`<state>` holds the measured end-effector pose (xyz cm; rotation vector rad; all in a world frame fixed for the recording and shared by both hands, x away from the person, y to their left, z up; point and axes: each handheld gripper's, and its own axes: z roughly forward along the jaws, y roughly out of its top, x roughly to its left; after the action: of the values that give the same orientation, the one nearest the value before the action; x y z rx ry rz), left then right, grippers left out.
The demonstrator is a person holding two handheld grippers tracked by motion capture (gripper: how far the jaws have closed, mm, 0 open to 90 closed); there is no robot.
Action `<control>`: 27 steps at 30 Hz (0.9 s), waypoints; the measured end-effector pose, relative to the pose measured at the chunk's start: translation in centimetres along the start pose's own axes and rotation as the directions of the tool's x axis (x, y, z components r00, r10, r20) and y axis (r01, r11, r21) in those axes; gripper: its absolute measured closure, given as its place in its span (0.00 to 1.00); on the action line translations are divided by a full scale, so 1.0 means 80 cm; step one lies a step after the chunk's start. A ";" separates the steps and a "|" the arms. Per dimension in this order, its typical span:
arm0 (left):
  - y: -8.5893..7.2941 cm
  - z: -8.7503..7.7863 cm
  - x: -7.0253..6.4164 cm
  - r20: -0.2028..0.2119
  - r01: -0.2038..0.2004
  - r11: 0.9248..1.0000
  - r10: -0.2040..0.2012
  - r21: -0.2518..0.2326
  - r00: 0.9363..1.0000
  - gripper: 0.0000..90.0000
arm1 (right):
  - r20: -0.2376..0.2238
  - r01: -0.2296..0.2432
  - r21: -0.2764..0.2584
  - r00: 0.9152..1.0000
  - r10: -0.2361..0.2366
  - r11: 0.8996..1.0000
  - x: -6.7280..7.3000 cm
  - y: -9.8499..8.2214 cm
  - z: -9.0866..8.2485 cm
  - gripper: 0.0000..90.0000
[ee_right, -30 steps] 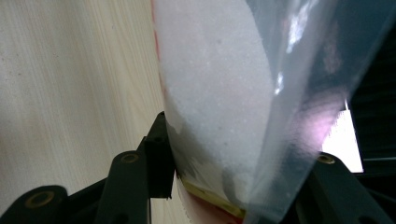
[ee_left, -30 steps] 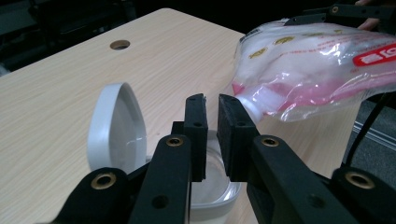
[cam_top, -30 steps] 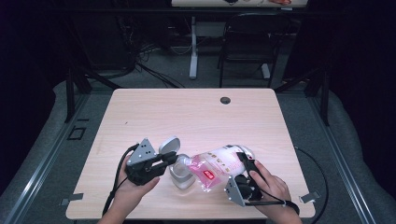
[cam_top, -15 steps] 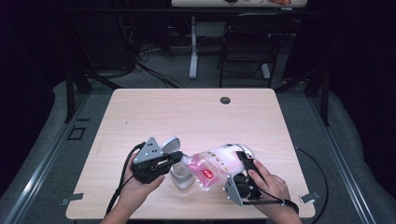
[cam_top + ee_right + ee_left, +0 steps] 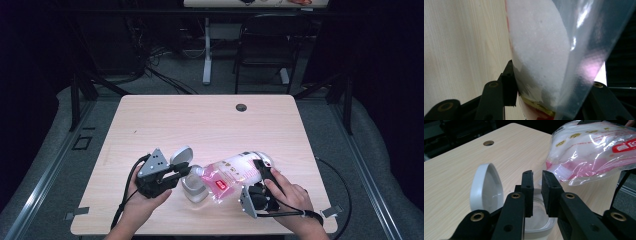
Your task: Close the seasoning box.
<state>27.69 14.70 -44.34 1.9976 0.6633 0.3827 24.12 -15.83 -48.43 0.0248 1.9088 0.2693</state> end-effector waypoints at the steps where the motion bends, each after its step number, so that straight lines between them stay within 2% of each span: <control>1: -0.002 -0.002 0.002 -0.005 0.005 1.000 -0.005 -0.003 1.000 0.88 | -0.002 0.015 0.011 1.000 -0.015 1.000 -0.001 0.000 -0.001 0.59; 8: -0.012 -0.019 0.021 -0.037 0.049 0.998 -0.050 -0.031 0.998 0.82 | -0.005 0.034 0.017 0.999 -0.034 0.999 0.002 -0.002 0.001 0.59; 11: -0.016 -0.026 0.029 -0.043 0.077 0.996 -0.079 -0.040 0.996 0.80 | -0.007 0.061 0.027 0.998 -0.061 0.998 0.000 -0.002 0.002 0.59; 12: -0.016 -0.027 0.030 -0.045 0.080 0.996 -0.082 -0.041 0.996 0.79 | -0.006 0.067 0.041 0.998 -0.067 0.997 0.000 -0.002 0.002 0.59; 15: -0.018 -0.029 0.029 -0.051 0.077 0.996 -0.079 -0.041 0.996 0.78 | -0.003 0.078 0.032 0.997 -0.078 0.996 -0.001 -0.002 0.004 0.59; 17: -0.019 -0.030 0.029 -0.055 0.075 0.996 -0.077 -0.041 0.996 0.78 | -0.003 0.112 0.055 0.994 -0.112 0.992 -0.003 0.001 0.002 0.59; 19: -0.019 -0.032 0.030 -0.055 0.076 0.996 -0.078 -0.047 0.995 0.77 | -0.007 0.108 0.040 0.994 -0.107 0.993 -0.003 0.000 0.004 0.59; 21: -0.019 -0.033 0.031 -0.057 0.078 0.996 -0.081 -0.047 0.995 0.74 | -0.005 0.124 0.064 0.992 -0.124 0.990 -0.005 0.003 0.003 0.59; 24: -0.020 -0.035 0.033 -0.062 0.082 0.995 -0.085 -0.050 0.994 0.74 | -0.005 0.128 0.050 0.992 -0.128 0.990 -0.006 0.004 0.004 0.59; 26: -0.021 -0.036 0.034 -0.065 0.086 0.995 -0.090 -0.052 0.994 0.73 | -0.008 0.150 0.065 0.989 -0.150 0.986 -0.007 0.006 0.003 0.59; 27: -0.021 -0.036 0.035 -0.067 0.086 0.995 -0.090 -0.053 0.994 0.73 | -0.010 0.144 0.057 0.990 -0.144 0.988 -0.006 0.006 0.003 0.59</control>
<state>27.93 19.04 -44.39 1.9080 0.7754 0.4134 24.48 -15.41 -48.00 -0.0757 1.9138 0.1168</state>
